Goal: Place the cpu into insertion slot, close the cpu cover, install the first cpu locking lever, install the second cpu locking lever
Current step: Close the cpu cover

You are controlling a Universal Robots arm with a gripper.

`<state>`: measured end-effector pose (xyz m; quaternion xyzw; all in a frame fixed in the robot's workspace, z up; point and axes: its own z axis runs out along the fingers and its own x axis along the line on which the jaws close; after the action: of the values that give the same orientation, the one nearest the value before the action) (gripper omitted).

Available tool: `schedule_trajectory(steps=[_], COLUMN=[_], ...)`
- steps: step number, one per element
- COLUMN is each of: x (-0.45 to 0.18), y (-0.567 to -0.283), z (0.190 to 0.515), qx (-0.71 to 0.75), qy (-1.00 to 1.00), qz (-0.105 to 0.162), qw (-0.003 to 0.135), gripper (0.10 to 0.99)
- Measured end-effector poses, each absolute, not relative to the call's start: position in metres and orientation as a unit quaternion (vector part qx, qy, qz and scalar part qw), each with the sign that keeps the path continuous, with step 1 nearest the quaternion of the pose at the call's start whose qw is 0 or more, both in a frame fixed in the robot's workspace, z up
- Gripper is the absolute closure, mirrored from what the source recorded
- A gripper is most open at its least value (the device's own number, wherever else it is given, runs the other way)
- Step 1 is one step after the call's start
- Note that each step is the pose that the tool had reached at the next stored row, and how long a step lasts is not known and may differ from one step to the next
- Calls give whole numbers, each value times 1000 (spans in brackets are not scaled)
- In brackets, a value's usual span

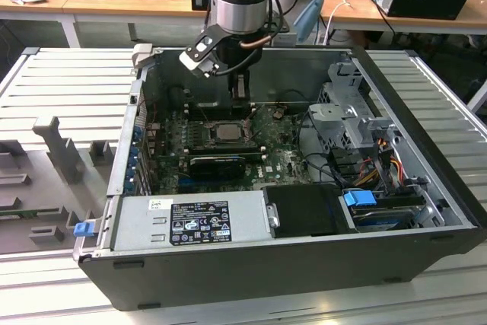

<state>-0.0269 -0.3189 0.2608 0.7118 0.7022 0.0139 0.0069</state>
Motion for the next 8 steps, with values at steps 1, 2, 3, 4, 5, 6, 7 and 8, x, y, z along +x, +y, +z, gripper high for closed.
schedule_trajectory(steps=[1,2,3,4,5,6,7,8], x=[-27,-26,-21,-15,-13,-11,-9,-9], y=[-319,-319,-319,-319,-319,-319,-319,-319], z=[263,267,267,267,267,267,268,268], qx=[712,712,712,712,712,712,712,712], qy=[702,702,702,702,702,702,702,702], qz=[14,14,14,14,14,14,14,14], qw=[7,7,7,7,7,7,7,7], gripper=[980,980,980,980,980,980,980,980])
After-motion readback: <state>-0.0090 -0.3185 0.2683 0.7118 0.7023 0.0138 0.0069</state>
